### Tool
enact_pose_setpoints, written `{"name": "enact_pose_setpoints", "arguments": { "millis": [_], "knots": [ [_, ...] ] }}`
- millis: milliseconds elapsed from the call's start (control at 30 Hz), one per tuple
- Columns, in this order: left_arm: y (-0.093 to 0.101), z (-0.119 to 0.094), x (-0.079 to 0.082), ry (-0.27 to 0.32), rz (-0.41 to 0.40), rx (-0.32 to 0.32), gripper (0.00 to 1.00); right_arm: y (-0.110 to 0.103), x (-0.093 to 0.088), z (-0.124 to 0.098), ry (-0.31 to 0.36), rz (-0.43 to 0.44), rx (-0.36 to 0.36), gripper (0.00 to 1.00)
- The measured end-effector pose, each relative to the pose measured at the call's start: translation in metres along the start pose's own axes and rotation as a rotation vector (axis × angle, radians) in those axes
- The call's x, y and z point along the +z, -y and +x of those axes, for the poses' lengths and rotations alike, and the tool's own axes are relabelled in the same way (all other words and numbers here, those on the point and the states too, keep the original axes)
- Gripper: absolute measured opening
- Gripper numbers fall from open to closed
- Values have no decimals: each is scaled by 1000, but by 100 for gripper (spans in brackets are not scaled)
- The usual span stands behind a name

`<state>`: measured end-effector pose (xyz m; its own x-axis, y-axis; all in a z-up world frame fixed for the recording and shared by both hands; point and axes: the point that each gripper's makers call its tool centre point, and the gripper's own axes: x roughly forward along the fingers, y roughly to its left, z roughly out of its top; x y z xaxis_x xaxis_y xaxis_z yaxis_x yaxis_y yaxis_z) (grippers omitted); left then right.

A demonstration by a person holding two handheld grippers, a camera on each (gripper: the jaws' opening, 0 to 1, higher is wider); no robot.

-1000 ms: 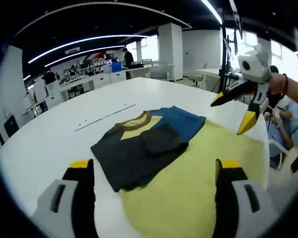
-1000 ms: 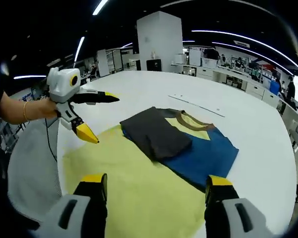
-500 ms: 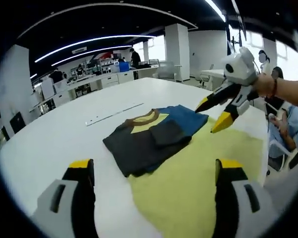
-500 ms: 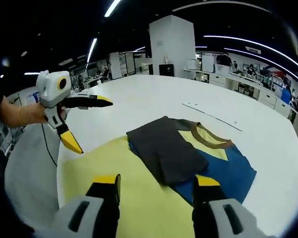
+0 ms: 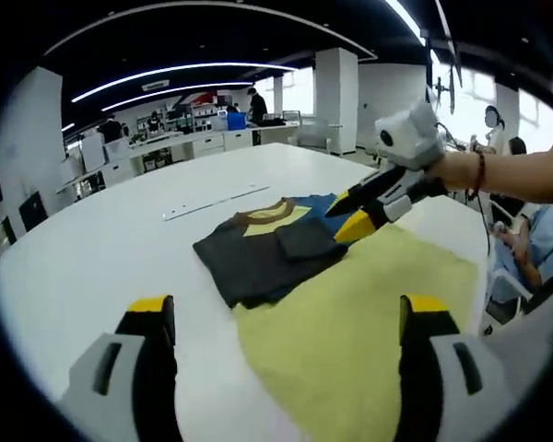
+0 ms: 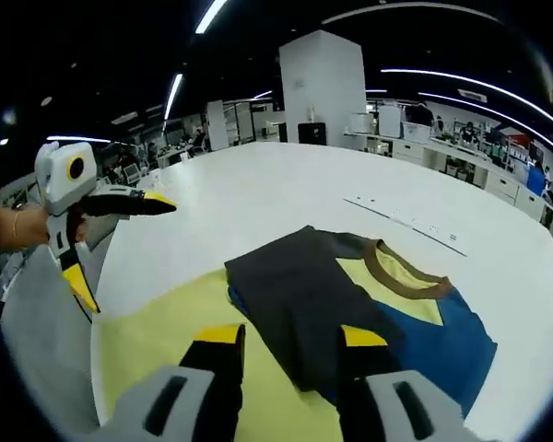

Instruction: Fold the garment on the visible template until the final outline fits inside the template.

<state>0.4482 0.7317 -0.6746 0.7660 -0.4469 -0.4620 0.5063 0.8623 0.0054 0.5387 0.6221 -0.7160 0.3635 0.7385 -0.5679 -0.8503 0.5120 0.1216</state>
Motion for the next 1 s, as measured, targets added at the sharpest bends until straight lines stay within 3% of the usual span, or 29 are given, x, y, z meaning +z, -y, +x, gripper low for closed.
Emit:
{"name": "enact_pose_setpoints", "arguments": {
  "millis": [267, 467, 833, 933, 1000],
  "knots": [
    [-1, -8, -4, -4, 2, 2, 99, 2, 2, 24, -5, 14, -4, 32],
    [0, -11, -17, 2, -73, 17, 99, 3, 2, 39, -26, -44, -18, 25],
    [8, -26, -33, -37, -53, 23, 99, 3, -9, 58, -74, -33, -49, 17],
    [8, -26, -39, -59, -42, 27, 99, 8, -18, 61, -132, -104, -100, 14],
    [8, -27, -42, -68, -49, 30, 99, 7, -18, 63, -126, -105, -105, 10]
  ]
}}
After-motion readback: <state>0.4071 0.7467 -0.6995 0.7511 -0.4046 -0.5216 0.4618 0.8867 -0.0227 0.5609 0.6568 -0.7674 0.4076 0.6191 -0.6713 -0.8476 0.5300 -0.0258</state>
